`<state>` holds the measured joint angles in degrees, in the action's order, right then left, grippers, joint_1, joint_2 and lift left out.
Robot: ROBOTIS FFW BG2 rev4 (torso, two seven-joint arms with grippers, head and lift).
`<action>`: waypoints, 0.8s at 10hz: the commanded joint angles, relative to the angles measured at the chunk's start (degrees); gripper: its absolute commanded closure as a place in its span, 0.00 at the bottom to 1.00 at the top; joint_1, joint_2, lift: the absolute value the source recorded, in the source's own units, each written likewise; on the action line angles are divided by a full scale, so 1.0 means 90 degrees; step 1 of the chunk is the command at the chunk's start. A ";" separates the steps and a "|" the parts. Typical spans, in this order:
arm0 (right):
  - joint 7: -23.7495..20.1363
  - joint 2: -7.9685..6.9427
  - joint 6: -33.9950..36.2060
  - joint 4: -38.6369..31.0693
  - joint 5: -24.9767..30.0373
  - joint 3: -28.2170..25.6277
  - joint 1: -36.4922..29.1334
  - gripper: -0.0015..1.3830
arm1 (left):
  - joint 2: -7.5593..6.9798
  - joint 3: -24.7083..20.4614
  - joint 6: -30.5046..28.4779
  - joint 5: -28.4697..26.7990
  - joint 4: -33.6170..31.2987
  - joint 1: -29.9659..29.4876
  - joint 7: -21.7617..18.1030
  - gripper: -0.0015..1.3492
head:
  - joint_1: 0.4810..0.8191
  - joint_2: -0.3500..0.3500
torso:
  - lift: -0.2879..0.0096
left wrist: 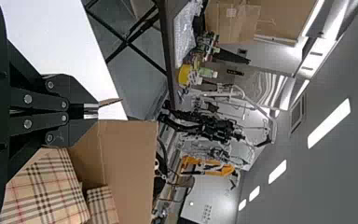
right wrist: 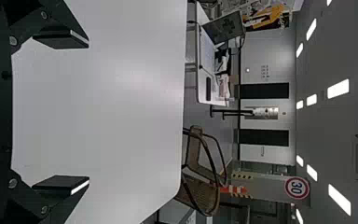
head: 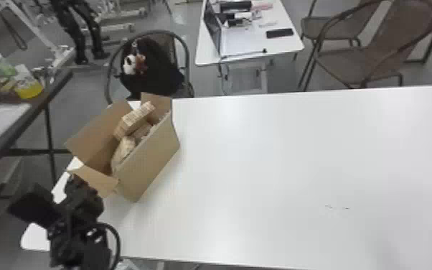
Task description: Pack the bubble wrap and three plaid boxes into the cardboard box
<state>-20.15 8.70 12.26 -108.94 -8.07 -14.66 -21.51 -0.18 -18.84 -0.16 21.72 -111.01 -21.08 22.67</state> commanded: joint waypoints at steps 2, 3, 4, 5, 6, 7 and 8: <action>-0.0047 0.0000 0.0063 0.0004 0.0027 0.0076 -0.0002 0.18 | 0.0036 0.0717 0.1346 -0.0744 -0.0077 -0.0910 0.0772 0.90 | 0.63 0.77 | 0.52; -0.0047 0.0000 0.0092 0.0014 0.0018 0.0096 -0.0022 0.18 | 0.0036 0.0756 0.1512 -0.0929 -0.0067 -0.1027 0.1017 0.90 | 0.63 0.77 | 0.52; -0.0056 0.0010 0.0092 0.0014 0.0027 0.0096 -0.0031 0.18 | 0.0036 0.0717 0.1708 -0.1007 -0.0067 -0.0979 0.1017 0.66 | 0.63 0.78 | 0.52; -0.0066 0.0010 0.0102 -0.0025 0.0057 0.0096 -0.0002 0.18 | 0.0036 0.0648 0.2001 -0.1232 -0.0067 -0.0949 0.0802 0.28 | 0.63 0.78 | 0.52; -0.0066 0.0010 0.0102 -0.0113 0.0076 0.0096 -0.0012 0.18 | 0.0036 0.0854 0.2284 -0.1242 -0.0077 -0.0930 0.0772 0.01 | 0.63 0.78 | 0.52; -0.0066 0.0010 0.0171 -0.0337 0.0057 0.0096 -0.0061 0.18 | 0.0036 0.1059 0.2411 -0.1310 -0.0312 -0.0920 0.0665 0.04 | 0.63 0.77 | 0.52; -0.0066 0.0010 0.0258 -0.0669 0.0291 0.0125 -0.0080 0.18 | 0.0036 0.1137 0.2274 -0.1593 -0.0692 -0.0920 0.0255 0.06 | 0.63 0.74 | 0.52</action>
<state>-20.74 8.79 14.14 -113.19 -6.54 -13.72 -22.10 -0.18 -9.19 20.69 8.90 -115.28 -29.38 25.23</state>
